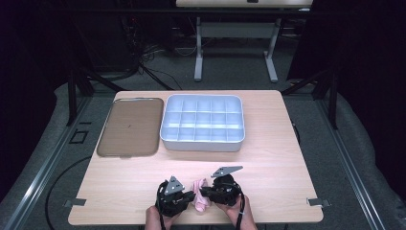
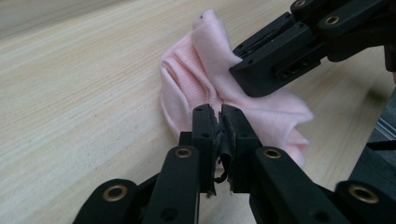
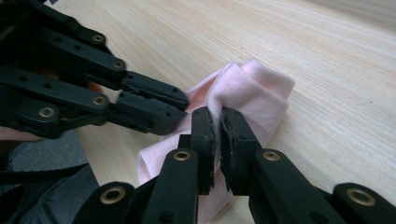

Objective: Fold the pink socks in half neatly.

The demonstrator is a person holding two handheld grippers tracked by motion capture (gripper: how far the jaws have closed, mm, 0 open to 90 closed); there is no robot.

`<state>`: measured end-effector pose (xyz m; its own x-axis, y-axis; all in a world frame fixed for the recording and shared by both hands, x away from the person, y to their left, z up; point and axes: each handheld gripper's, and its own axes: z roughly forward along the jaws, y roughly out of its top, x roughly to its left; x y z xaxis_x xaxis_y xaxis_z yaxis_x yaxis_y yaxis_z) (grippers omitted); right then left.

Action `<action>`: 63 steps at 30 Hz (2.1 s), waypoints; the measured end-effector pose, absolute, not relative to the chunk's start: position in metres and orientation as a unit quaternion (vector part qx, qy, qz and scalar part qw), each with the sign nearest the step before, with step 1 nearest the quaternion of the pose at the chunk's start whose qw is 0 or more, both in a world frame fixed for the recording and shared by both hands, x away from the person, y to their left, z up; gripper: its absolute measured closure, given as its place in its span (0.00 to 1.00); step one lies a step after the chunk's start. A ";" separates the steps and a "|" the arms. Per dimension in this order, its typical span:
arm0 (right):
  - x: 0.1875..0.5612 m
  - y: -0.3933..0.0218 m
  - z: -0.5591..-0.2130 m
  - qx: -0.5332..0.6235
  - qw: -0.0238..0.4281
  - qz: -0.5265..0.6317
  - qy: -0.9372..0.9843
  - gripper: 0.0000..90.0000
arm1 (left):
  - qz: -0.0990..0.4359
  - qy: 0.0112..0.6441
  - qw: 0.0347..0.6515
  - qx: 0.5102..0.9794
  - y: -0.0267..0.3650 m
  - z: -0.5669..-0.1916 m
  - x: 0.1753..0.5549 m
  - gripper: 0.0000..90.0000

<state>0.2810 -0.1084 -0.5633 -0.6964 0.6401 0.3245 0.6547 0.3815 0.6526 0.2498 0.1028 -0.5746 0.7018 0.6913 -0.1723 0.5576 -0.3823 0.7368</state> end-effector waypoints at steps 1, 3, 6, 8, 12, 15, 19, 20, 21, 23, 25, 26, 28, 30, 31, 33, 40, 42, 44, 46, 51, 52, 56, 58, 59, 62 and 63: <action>0.281 -0.108 -0.563 -0.389 0.008 -0.397 -0.831 0.93 | 0.086 0.381 0.404 0.827 0.104 -0.575 0.249 0.96; 0.280 -0.108 -0.563 -0.389 0.006 -0.396 -0.832 0.93 | 0.087 0.387 0.400 0.826 0.104 -0.577 0.250 0.98; 0.280 -0.108 -0.562 -0.386 0.002 -0.395 -0.834 0.93 | 0.084 0.387 0.401 0.826 0.104 -0.579 0.251 1.00; 0.279 -0.107 -0.560 -0.386 0.001 -0.396 -0.833 0.92 | 0.085 0.387 0.402 0.825 0.104 -0.579 0.252 1.00; 0.276 -0.102 -0.559 -0.383 -0.007 -0.403 -0.831 0.91 | 0.083 0.388 0.406 0.823 0.104 -0.581 0.253 1.00; 0.276 -0.097 -0.560 -0.380 -0.011 -0.400 -0.834 0.91 | 0.078 0.389 0.411 0.821 0.105 -0.582 0.253 1.00; 0.277 -0.093 -0.563 -0.380 -0.011 -0.395 -0.836 0.91 | 0.057 0.392 0.426 0.813 0.111 -0.585 0.256 1.00; 0.277 -0.092 -0.564 -0.380 -0.011 -0.390 -0.838 0.91 | 0.047 0.397 0.437 0.806 0.114 -0.587 0.257 1.00; 0.277 -0.091 -0.564 -0.379 -0.013 -0.386 -0.841 0.91 | 0.037 0.400 0.444 0.801 0.117 -0.588 0.258 1.00; 0.277 -0.090 -0.564 -0.378 -0.017 -0.385 -0.842 0.92 | 0.028 0.404 0.452 0.795 0.119 -0.590 0.259 1.00; 0.277 -0.089 -0.565 -0.376 -0.022 -0.382 -0.844 0.92 | 0.031 0.401 0.446 0.799 0.118 -0.589 0.259 1.00; 0.276 -0.088 -0.564 -0.377 -0.023 -0.380 -0.844 0.92 | 0.033 0.398 0.444 0.802 0.117 -0.588 0.259 1.00; 0.276 -0.086 -0.564 -0.373 -0.031 -0.372 -0.850 0.93 | 0.033 0.396 0.442 0.804 0.117 -0.588 0.260 1.00; 0.275 -0.084 -0.563 -0.373 -0.034 -0.366 -0.852 0.93 | 0.030 0.396 0.441 0.805 0.117 -0.587 0.260 1.00; 0.275 -0.083 -0.562 -0.373 -0.034 -0.361 -0.854 0.93 | 0.035 0.394 0.438 0.807 0.118 -0.585 0.261 1.00; 0.275 -0.083 -0.562 -0.371 -0.038 -0.357 -0.856 0.94 | 0.046 0.393 0.436 0.808 0.118 -0.580 0.261 1.00; 0.276 -0.084 -0.562 -0.372 -0.033 -0.359 -0.855 0.94 | 0.077 0.366 0.440 0.816 0.111 -0.545 0.271 1.00; 0.276 -0.084 -0.562 -0.373 -0.030 -0.360 -0.855 0.94 | 0.078 0.351 0.437 0.824 0.103 -0.538 0.277 1.00; 0.276 -0.084 -0.562 -0.373 -0.032 -0.359 -0.855 0.94 | 0.083 0.333 0.422 0.839 0.091 -0.534 0.281 0.99; 0.275 -0.083 -0.562 -0.374 -0.033 -0.357 -0.855 0.94 | 0.092 0.324 0.394 0.855 0.080 -0.537 0.288 0.99; 0.273 -0.085 -0.563 -0.366 -0.035 -0.365 -0.856 0.90 | 0.083 0.329 0.341 0.876 0.071 -0.557 0.303 1.00; 0.272 -0.087 -0.562 -0.367 -0.035 -0.365 -0.855 0.85 | 0.079 0.333 0.346 0.874 0.073 -0.558 0.304 1.00; 0.261 -0.088 -0.558 -0.361 -0.044 -0.363 -0.858 0.82 | 0.096 0.333 0.342 0.874 0.070 -0.558 0.300 1.00; 0.254 -0.086 -0.557 -0.354 -0.052 -0.364 -0.860 0.83 | 0.086 0.339 0.347 0.870 0.072 -0.559 0.301 1.00; 0.251 -0.085 -0.557 -0.349 -0.057 -0.361 -0.863 0.84 | 0.082 0.342 0.349 0.869 0.074 -0.559 0.302 1.00; 0.245 -0.082 -0.556 -0.328 -0.065 -0.332 -0.882 0.85 | 0.079 0.349 0.355 0.864 0.074 -0.561 0.302 1.00; 0.245 -0.080 -0.559 -0.322 -0.067 -0.331 -0.884 0.86 | 0.079 0.351 0.357 0.862 0.075 -0.561 0.302 1.00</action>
<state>0.2445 -0.0799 -0.5586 -0.7835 0.6142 0.0943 0.5249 0.5728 0.6296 0.3017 0.0745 -0.5609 0.7412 0.6614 -0.1146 0.5489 -0.4990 0.6706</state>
